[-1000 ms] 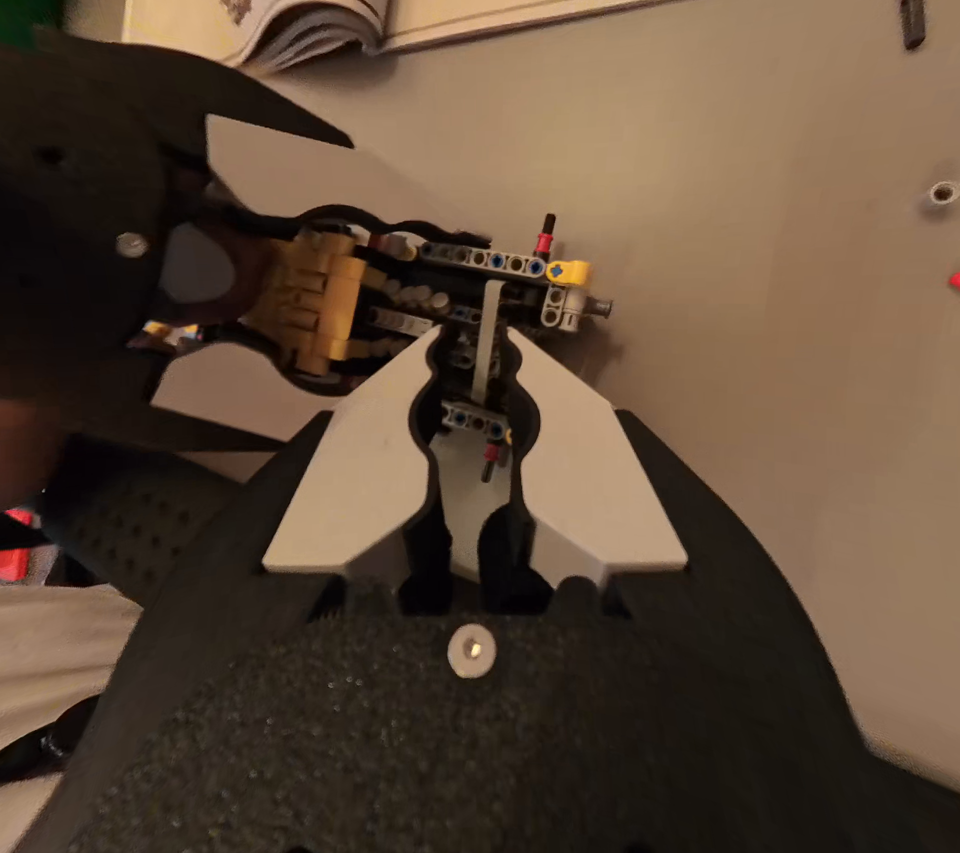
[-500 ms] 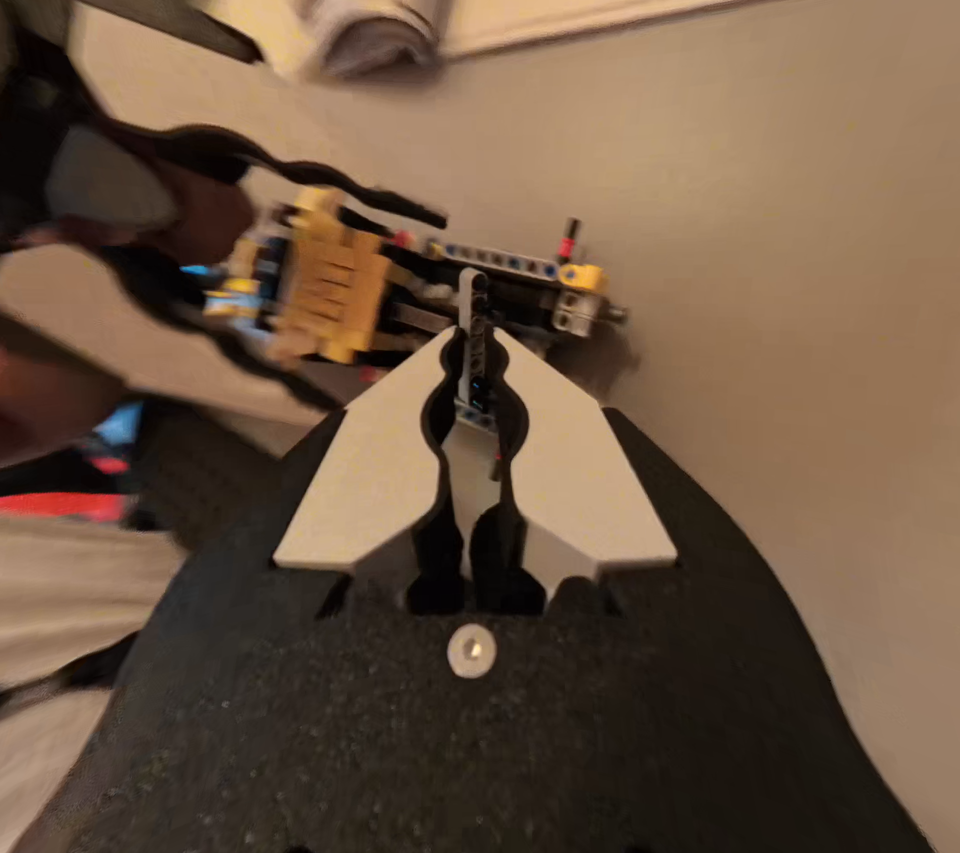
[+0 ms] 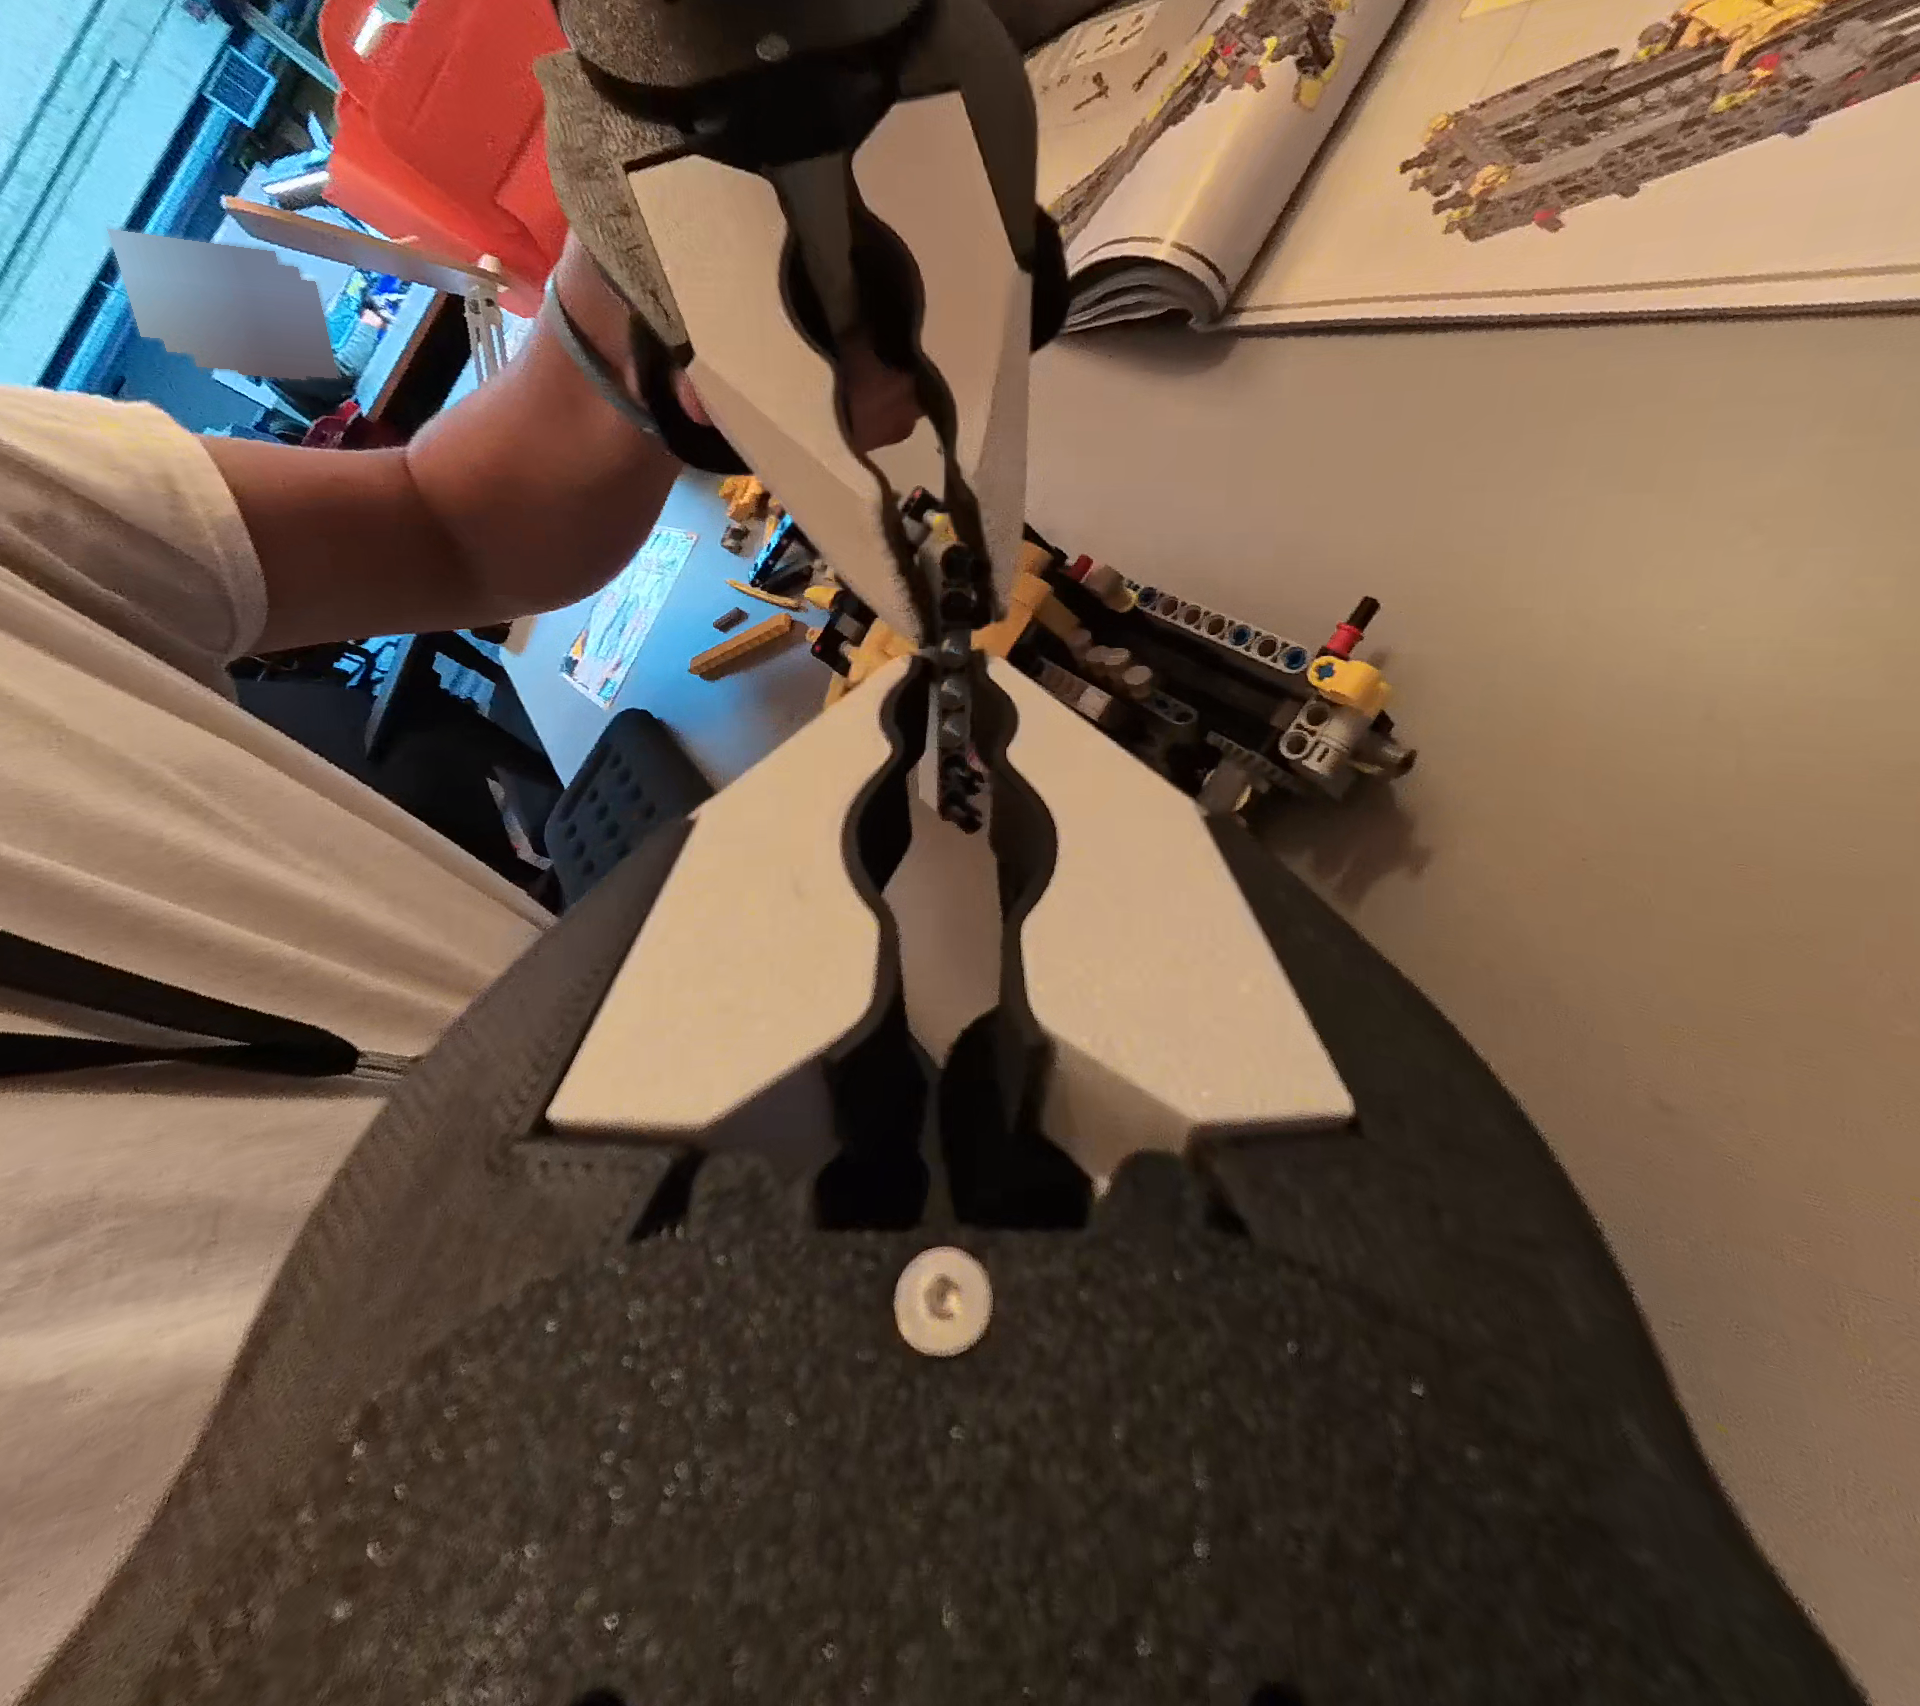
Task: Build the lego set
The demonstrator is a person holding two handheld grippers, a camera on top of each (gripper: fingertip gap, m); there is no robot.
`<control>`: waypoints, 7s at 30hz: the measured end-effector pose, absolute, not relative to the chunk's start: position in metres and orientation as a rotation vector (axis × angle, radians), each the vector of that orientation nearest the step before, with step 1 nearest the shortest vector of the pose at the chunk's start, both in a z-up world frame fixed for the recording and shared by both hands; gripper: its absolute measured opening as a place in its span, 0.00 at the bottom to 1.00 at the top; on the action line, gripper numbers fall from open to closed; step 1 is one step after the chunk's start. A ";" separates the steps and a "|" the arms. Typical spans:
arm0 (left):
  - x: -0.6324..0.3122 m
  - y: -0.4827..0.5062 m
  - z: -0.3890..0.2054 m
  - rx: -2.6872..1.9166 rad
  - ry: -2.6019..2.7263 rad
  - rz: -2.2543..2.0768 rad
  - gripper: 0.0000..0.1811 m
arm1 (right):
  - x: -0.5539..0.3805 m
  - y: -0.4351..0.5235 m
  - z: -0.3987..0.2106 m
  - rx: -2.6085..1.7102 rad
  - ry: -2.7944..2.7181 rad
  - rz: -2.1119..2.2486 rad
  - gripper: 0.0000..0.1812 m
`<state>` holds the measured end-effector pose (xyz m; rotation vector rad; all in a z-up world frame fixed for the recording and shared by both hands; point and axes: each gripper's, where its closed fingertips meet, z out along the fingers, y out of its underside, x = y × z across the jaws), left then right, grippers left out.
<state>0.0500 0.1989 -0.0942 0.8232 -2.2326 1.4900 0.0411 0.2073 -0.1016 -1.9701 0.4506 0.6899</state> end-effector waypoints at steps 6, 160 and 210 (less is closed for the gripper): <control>0.072 0.204 -0.098 1.173 -1.997 1.452 0.04 | 0.069 0.205 -0.111 -2.102 0.370 0.082 0.15; 0.084 0.196 -0.155 0.505 -2.971 1.405 0.14 | 0.078 0.179 -0.181 -2.501 1.035 -0.076 0.04; 0.078 0.206 -0.184 0.750 -2.766 1.227 0.07 | 0.090 0.189 -0.176 -2.603 0.907 -0.205 0.03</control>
